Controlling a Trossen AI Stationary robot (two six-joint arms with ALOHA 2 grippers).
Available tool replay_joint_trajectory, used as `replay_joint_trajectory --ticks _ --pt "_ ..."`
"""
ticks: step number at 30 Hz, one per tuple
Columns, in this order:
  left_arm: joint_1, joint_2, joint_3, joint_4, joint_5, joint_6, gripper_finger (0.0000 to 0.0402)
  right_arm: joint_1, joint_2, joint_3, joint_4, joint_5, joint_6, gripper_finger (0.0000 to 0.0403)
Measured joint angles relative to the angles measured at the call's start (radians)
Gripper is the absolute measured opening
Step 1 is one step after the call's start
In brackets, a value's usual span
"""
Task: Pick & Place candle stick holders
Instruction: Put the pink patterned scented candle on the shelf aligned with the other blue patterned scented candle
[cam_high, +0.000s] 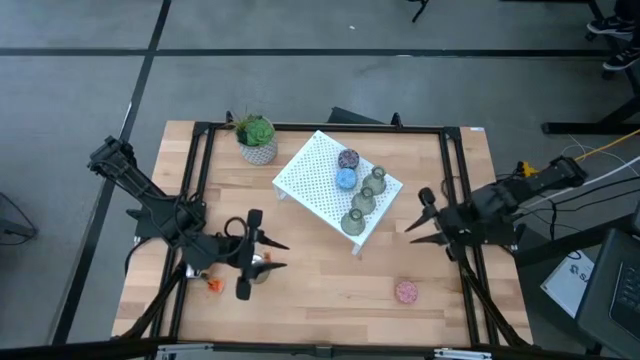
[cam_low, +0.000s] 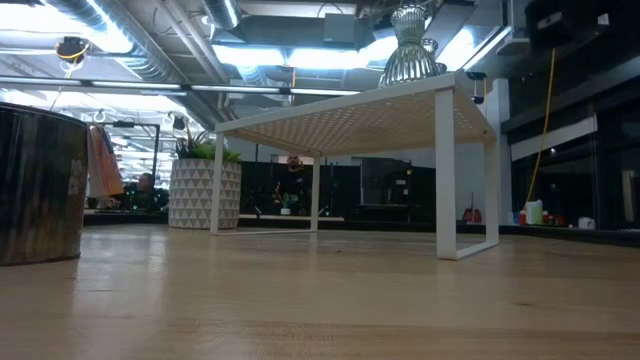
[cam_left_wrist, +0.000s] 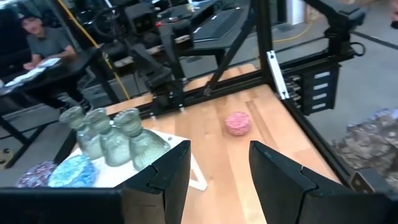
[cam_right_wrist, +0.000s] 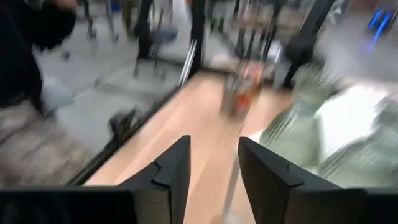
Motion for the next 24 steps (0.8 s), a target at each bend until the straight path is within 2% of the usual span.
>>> replay_joint_trajectory --ticks 7,15,19,24 --pt "0.027 0.000 0.000 0.000 -0.009 -0.001 0.0159 0.000 0.219 0.170 -0.263 -0.110 0.190 0.0124" --pt "0.034 0.000 0.000 -0.055 -0.004 -0.008 0.0159 0.017 0.361 0.267 -0.516 -0.181 0.460 0.0113" --pt "0.035 0.001 0.000 -0.088 -0.003 -0.039 0.0159 0.063 0.409 0.270 -0.556 -0.235 0.585 0.0112" --pt "0.034 0.001 0.000 -0.114 -0.001 -0.076 0.0159 0.170 0.487 0.270 -0.557 -0.247 0.770 0.0112"
